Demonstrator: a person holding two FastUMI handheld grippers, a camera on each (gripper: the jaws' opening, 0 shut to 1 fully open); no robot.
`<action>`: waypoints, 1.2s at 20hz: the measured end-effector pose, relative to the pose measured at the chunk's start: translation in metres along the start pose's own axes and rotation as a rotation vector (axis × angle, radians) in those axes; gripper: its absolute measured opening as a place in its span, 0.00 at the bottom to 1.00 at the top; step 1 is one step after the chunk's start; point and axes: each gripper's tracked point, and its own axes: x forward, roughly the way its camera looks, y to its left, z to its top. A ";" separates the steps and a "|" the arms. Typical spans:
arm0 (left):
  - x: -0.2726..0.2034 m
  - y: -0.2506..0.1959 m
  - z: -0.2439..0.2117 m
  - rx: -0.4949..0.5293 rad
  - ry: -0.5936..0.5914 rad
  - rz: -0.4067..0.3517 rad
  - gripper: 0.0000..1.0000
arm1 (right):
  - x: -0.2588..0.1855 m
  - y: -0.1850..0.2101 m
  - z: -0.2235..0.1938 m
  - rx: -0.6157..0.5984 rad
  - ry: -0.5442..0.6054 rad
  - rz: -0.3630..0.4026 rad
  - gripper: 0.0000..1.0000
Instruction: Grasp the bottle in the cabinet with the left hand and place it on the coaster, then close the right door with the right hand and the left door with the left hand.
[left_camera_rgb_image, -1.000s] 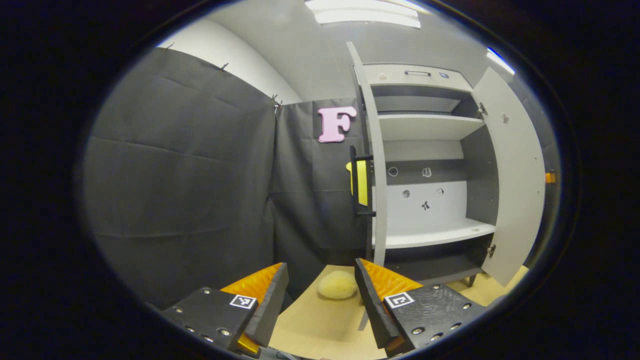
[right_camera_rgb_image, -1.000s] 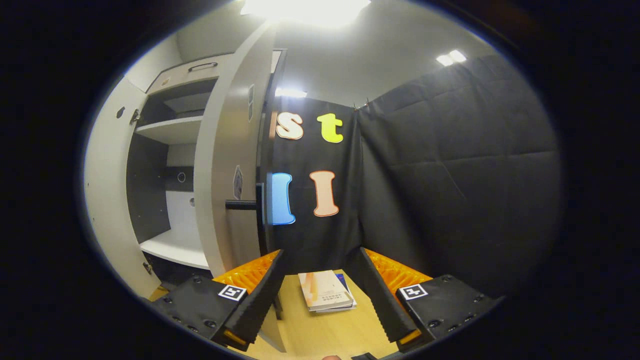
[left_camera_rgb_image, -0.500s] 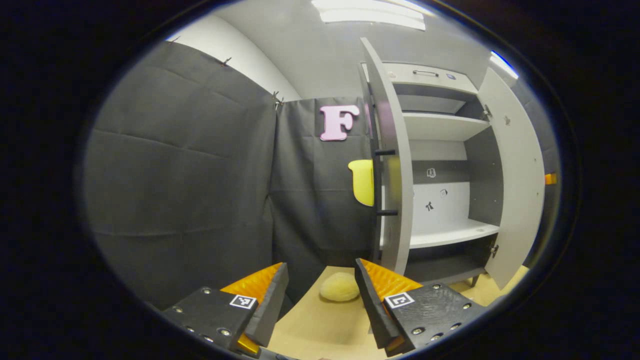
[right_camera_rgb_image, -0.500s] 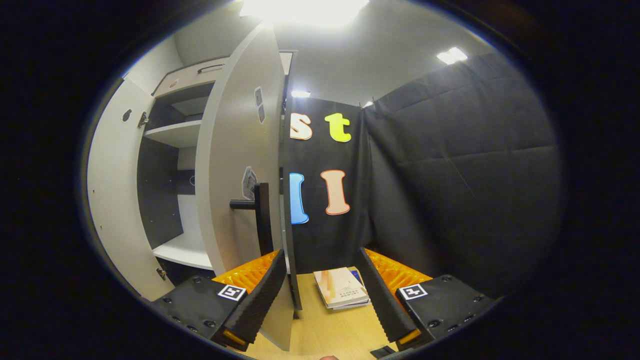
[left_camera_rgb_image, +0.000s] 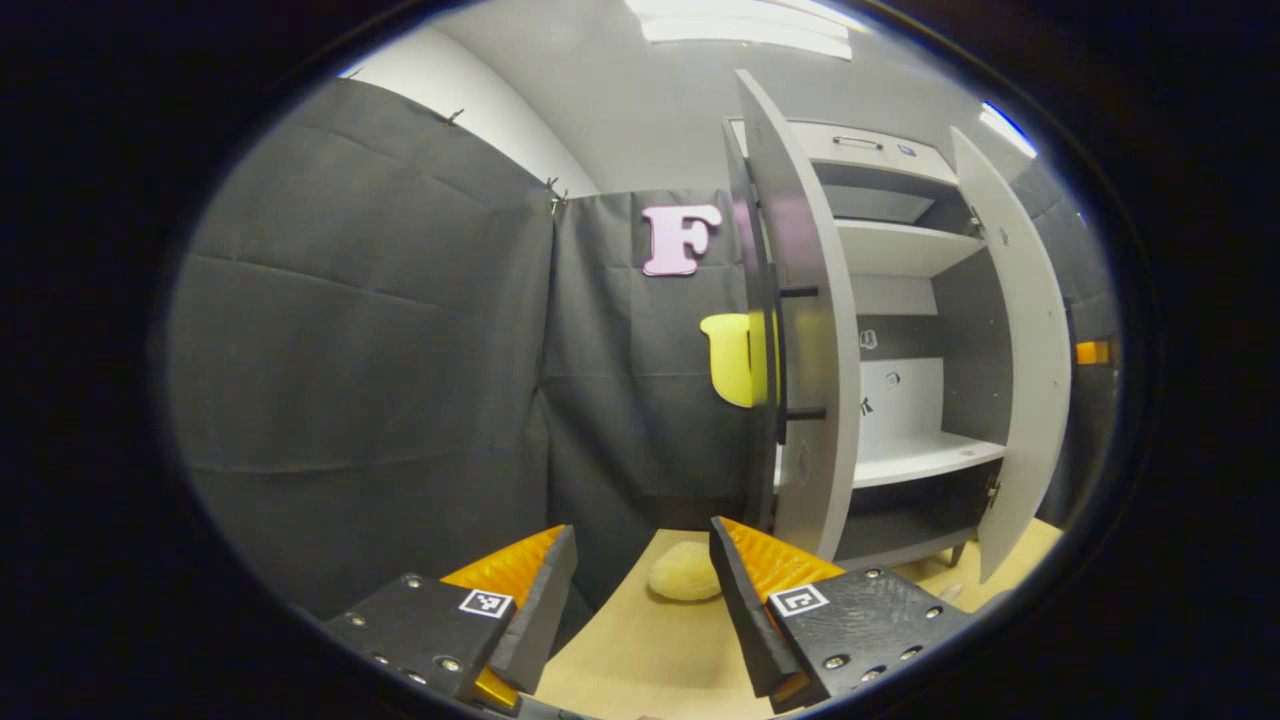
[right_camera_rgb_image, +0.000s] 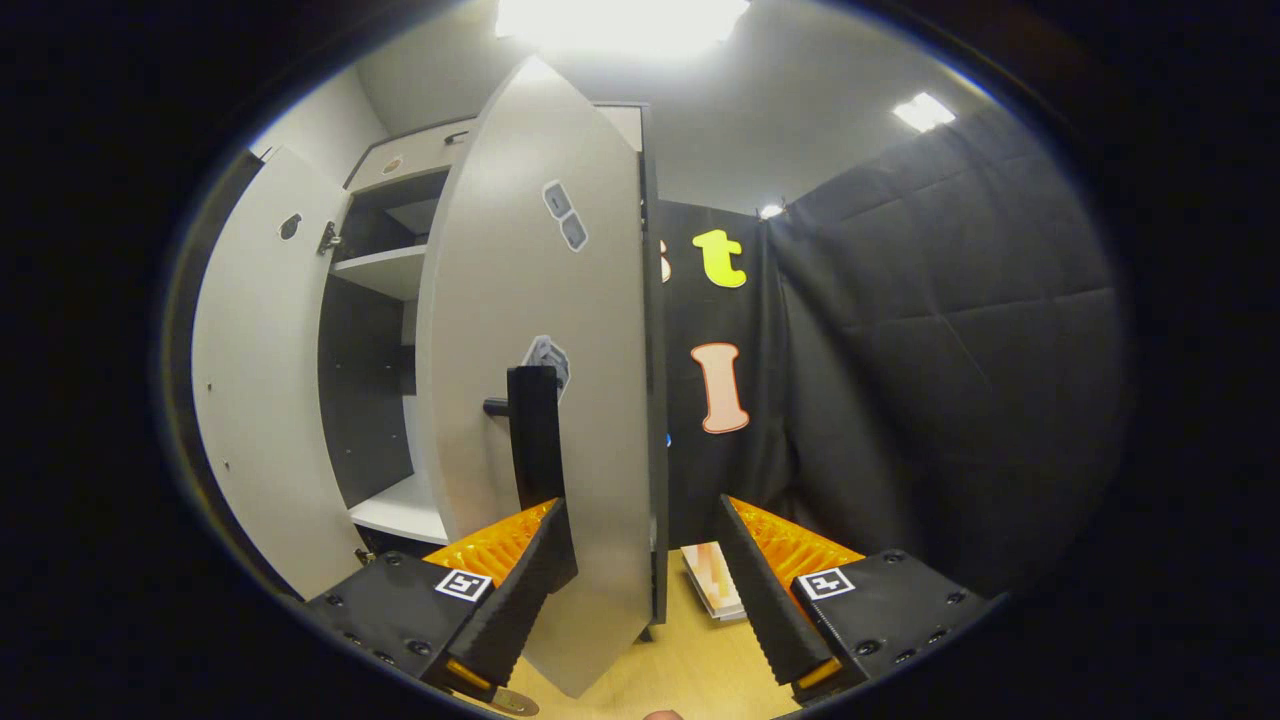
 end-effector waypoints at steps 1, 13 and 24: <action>-0.001 0.005 -0.001 -0.001 0.005 0.006 0.79 | 0.002 0.009 -0.001 0.010 0.000 0.014 0.95; -0.011 0.037 -0.005 0.025 0.033 0.061 0.79 | 0.035 0.074 -0.012 -0.021 0.003 0.105 0.95; 0.042 0.019 0.039 -0.033 0.029 -0.016 0.79 | -0.002 0.049 -0.051 -0.086 0.044 0.080 0.95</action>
